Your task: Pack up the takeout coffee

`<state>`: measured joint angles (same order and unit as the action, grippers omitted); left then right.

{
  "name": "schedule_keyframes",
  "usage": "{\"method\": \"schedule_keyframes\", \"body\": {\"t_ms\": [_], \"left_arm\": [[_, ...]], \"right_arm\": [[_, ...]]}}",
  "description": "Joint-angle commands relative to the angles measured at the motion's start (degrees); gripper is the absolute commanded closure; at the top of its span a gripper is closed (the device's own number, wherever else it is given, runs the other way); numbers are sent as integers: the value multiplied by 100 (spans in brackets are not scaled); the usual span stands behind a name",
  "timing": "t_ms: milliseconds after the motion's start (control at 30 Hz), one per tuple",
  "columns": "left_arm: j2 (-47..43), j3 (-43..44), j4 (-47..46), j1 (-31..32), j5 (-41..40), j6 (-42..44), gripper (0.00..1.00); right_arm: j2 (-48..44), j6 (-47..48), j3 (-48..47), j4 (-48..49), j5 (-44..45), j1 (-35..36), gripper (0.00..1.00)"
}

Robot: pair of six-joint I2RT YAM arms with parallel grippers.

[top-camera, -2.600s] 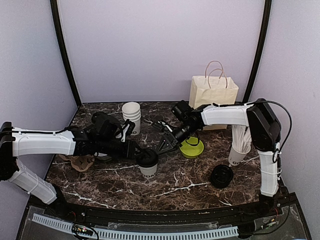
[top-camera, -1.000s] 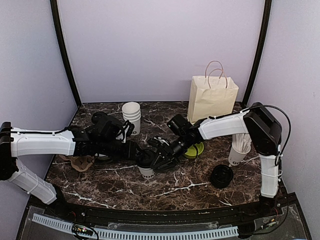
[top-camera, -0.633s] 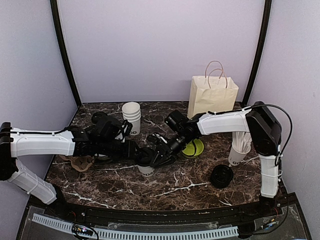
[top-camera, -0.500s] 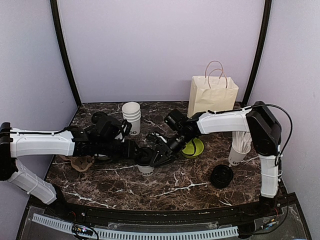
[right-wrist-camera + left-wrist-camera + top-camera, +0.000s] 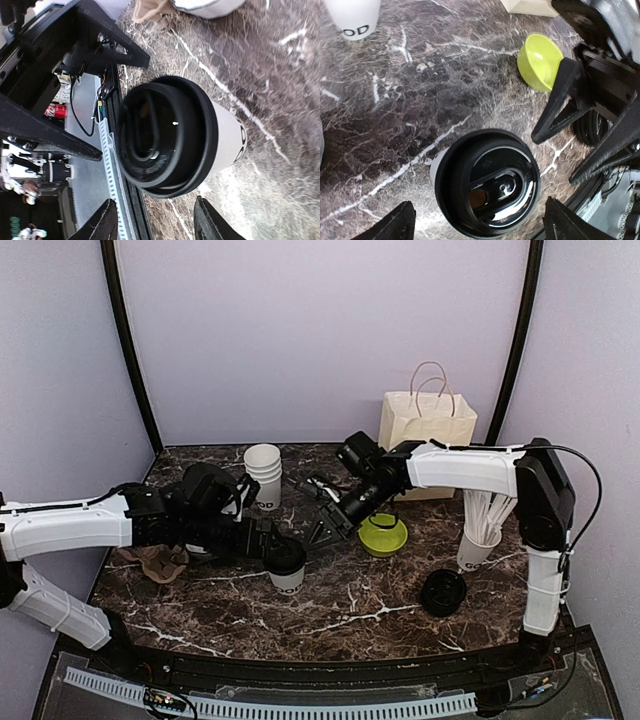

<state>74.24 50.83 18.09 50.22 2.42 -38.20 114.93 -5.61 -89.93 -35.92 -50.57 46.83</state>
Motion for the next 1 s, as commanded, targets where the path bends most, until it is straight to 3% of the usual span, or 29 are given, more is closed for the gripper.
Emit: {"method": "schedule_keyframes", "body": {"t_ms": [0,233,400,967], "left_arm": [[-285,282,534,15,-449,236,4],[-440,-4,181,-213,-462,389,2],[-342,-163,-372,-517,49,478,16],[126,-578,-1035,-570,740,265,43]], "right_arm": [[-304,665,-324,-404,520,-3,48],[-192,299,-108,-224,397,56,34],[-10,59,-61,-122,313,177,30],[489,-65,-404,-249,830,494,24]]}}
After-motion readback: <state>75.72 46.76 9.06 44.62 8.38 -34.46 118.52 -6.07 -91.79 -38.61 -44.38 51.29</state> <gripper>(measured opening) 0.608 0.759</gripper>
